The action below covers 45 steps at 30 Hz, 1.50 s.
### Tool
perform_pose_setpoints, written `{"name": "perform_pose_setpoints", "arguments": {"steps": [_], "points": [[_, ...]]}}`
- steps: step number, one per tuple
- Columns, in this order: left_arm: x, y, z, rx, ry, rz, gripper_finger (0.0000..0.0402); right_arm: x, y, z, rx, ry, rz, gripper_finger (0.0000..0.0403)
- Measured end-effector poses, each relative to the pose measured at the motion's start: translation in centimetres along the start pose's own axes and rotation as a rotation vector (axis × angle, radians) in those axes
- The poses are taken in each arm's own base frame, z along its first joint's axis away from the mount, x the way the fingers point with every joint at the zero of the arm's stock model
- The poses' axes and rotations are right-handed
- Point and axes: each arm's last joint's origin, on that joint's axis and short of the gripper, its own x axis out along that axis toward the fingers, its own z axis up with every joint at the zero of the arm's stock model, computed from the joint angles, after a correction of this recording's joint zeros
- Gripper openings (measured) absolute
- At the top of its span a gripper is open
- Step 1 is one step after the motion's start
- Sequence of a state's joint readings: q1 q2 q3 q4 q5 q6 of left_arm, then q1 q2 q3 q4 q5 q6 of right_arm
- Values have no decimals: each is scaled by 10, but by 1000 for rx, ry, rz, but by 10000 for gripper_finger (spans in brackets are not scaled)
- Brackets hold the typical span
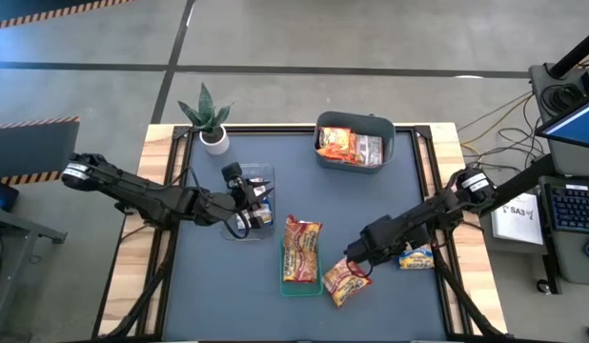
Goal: Sort Maruchan noodles
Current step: Put the blue noodle pack into the transparent bin
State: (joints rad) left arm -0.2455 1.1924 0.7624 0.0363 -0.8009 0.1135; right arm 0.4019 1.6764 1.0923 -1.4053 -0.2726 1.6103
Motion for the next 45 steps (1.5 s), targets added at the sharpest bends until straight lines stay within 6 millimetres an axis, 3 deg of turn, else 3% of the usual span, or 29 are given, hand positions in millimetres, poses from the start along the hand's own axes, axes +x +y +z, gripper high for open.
{"name": "perform_pose_setpoints", "arguments": {"steps": [7, 15, 23, 35, 45], "points": [[0, 0, 0, 0, 0, 0, 64, 11, -3, 3, -17, 14, -38, 232], [0, 0, 0, 0, 0, 0, 64, 18, -3, 5, -43, 14, -38, 141], [0, 0, 0, 0, 0, 0, 64, 8, 0, 2, -90, 16, -9, 60], [0, 0, 0, -4, 0, 0, 64, -12, -8, -3, -150, -2, -68, 47], [0, 0, 0, -4, 0, 0, 64, -46, -10, -6, -199, -202, 19, 47]]}}
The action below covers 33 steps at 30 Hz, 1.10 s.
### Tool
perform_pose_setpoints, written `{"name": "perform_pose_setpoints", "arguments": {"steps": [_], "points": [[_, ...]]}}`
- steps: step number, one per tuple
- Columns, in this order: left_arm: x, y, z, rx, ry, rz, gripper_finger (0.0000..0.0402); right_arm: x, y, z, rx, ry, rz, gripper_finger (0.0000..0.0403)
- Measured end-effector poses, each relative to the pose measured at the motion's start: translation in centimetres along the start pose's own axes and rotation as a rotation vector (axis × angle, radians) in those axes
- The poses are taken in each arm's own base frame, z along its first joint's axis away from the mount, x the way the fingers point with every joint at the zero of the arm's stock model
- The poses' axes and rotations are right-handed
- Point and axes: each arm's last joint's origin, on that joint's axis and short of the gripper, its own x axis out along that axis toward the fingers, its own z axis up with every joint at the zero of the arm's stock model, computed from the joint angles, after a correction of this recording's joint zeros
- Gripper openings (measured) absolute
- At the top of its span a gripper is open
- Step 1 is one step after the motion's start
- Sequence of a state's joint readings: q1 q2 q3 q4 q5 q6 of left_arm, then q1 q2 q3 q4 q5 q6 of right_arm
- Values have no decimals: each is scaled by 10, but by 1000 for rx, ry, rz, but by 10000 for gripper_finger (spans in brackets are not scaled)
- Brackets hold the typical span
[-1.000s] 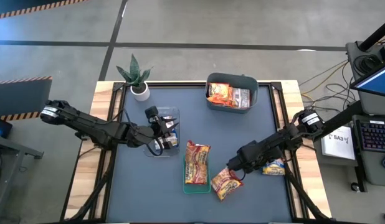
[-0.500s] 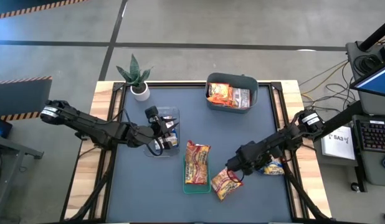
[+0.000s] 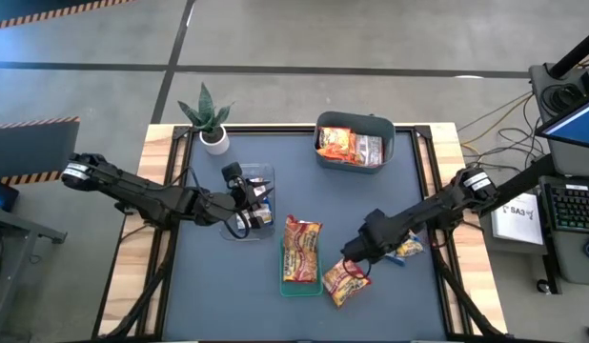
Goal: Sort Maruchan noodles
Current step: Put the blue noodle pack into the transparent bin
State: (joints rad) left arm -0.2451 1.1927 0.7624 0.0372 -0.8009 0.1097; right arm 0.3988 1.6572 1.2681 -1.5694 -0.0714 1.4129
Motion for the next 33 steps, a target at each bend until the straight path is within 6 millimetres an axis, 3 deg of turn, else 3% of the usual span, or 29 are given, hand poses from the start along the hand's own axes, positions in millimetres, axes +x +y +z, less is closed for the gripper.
{"name": "perform_pose_setpoints", "arguments": {"steps": [7, 17, 24, 33], "points": [[0, 0, 0, -3, -4, 1, 64, -43, -7, 9, -21, -306, 125, 30], [-7, -1, 8, -14, -45, -15, 64, -103, -40, 29, -73, -745, 189, 18], [-31, 6, 18, -50, -116, -42, 64, -134, -49, 40, -127, -996, 150, 17], [-73, 20, 6, -131, -165, 120, 64, -170, -28, 61, -299, -1279, 240, 17]]}}
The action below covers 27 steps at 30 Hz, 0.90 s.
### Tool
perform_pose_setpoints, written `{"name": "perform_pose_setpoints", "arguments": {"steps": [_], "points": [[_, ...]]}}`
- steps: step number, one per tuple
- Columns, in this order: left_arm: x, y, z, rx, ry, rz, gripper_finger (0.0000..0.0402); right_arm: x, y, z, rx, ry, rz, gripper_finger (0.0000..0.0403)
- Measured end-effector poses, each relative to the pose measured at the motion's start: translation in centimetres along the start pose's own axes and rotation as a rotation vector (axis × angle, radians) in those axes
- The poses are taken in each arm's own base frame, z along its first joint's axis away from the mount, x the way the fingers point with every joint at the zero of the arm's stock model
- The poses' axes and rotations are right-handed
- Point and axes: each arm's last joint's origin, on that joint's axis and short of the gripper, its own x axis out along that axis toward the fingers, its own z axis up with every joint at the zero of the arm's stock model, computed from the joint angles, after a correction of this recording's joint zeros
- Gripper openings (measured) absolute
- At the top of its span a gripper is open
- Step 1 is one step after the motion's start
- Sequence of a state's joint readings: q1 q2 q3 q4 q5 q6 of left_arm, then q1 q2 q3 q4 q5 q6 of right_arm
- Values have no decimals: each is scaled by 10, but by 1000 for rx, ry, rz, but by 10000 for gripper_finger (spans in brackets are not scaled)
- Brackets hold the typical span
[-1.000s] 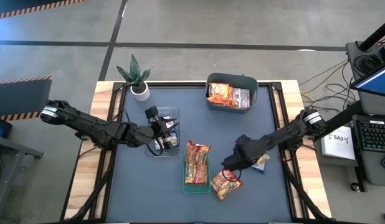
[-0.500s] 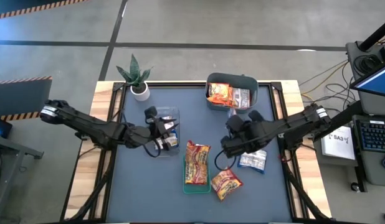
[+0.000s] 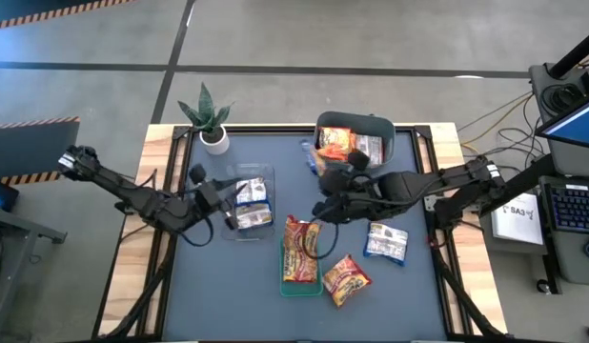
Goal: Sort Maruchan noodles
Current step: Put the blue noodle pack into the transparent bin
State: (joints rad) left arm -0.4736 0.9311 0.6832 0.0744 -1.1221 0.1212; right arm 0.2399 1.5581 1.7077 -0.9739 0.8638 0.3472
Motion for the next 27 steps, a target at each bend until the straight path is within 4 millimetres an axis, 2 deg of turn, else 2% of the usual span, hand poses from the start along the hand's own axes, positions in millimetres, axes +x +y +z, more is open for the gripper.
{"name": "perform_pose_setpoints", "arguments": {"steps": [6, 11, 15, 22, 27], "points": [[-12, 12, -1, -66, -28, -16, 64, 20, 11, 24, -33, -211, 172, 17], [-18, 18, -3, -115, -42, -29, 64, 43, 14, 27, -35, -289, 245, 17], [-21, 23, -3, -143, -52, -33, 64, 66, 25, 22, -92, -258, 255, 17], [-22, 24, -3, -155, -57, -42, 64, 105, 57, 13, -165, -253, 242, 17], [-23, 24, -3, -157, -58, -44, 64, 127, 72, 3, -206, -237, 230, 17]]}}
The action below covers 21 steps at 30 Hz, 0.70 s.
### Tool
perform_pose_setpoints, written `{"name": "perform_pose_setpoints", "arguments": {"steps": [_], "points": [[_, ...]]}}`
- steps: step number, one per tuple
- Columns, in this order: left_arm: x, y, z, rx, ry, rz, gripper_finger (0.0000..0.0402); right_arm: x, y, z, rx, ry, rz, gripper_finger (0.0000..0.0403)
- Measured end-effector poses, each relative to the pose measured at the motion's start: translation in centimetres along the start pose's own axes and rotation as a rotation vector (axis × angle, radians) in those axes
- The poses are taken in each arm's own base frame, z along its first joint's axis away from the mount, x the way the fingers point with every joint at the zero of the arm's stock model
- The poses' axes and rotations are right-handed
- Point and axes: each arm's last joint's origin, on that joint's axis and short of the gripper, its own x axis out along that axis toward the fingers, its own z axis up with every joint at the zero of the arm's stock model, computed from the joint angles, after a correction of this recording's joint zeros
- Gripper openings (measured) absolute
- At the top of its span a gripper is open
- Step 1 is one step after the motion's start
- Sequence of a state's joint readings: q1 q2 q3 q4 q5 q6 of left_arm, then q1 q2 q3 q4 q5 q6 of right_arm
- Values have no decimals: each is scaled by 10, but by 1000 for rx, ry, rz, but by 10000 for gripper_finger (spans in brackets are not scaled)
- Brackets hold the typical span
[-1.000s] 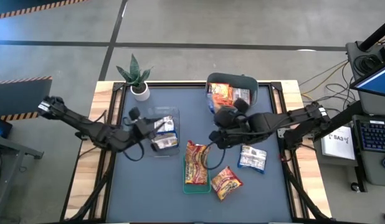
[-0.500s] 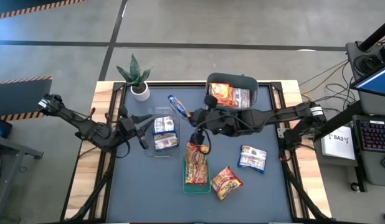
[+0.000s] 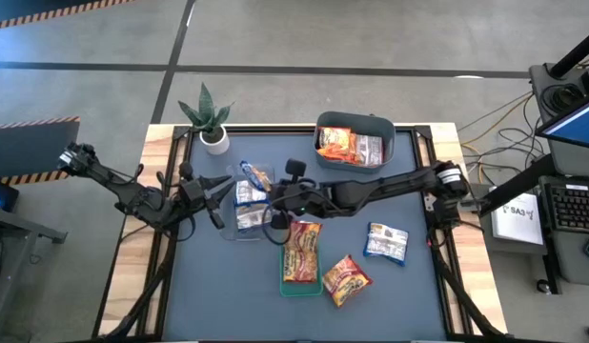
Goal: Sort Maruchan noodles
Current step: Put the blue noodle pack into the transparent bin
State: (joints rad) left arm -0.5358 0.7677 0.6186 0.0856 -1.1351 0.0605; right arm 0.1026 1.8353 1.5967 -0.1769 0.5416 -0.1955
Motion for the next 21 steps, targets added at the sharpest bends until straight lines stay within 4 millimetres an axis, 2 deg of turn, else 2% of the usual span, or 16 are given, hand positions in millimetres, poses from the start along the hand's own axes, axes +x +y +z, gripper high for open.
{"name": "perform_pose_setpoints", "arguments": {"steps": [5, 11, 21], "points": [[0, 0, 0, 1, -1, 0, 64, 18, 7, -11, -15, 25, -7, 17], [0, 0, 0, 6, -1, 0, 64, 23, 6, -13, -18, 27, -19, 21], [0, 0, 0, 5, -1, 0, 64, 31, -5, -20, 53, 63, -13, 99]]}}
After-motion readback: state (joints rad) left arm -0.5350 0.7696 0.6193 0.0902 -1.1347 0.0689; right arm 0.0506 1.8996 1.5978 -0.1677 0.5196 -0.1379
